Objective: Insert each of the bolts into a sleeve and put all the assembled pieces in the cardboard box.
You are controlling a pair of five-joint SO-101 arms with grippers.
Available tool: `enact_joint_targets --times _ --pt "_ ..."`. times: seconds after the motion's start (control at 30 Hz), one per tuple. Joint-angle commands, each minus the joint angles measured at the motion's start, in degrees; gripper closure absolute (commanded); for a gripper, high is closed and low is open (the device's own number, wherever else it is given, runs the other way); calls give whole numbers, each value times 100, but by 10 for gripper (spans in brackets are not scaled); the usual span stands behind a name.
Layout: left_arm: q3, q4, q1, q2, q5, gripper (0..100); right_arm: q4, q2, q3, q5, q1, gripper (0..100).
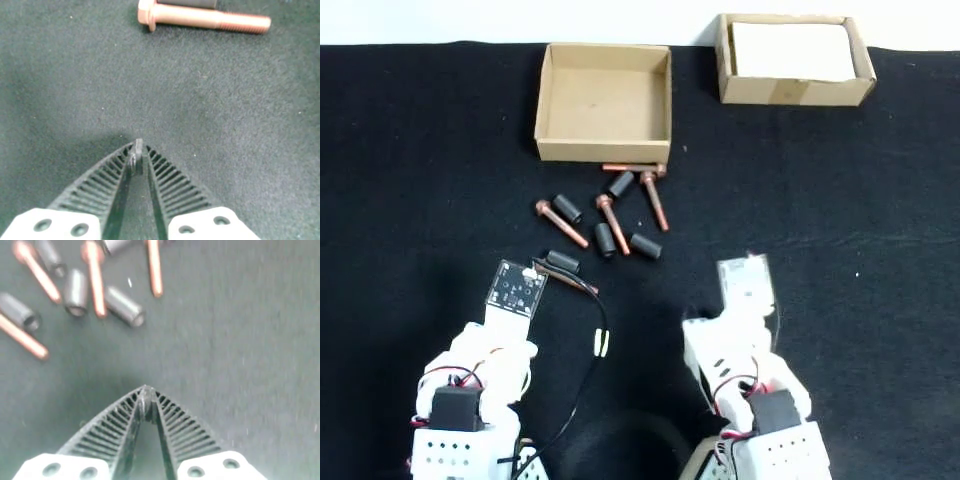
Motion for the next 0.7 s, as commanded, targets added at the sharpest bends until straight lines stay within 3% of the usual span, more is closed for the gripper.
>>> enact_joint_targets --times 0.0,0.27,0.4,0.53,0.67 --pt "92 26 48 -57 9 991 -145 -558 -497 9 -119 990" --pt "92 26 48 -57 9 991 -136 -796 -963 9 -453 990" --pt "92 26 48 -57 9 991 -110 -532 -1305 9 -1068 990" --pt "92 26 48 -57 9 991 154 409 -2097 352 -1420 989" --pt "92 26 48 -57 9 991 1051 2334 -3732 738 -1393 989"
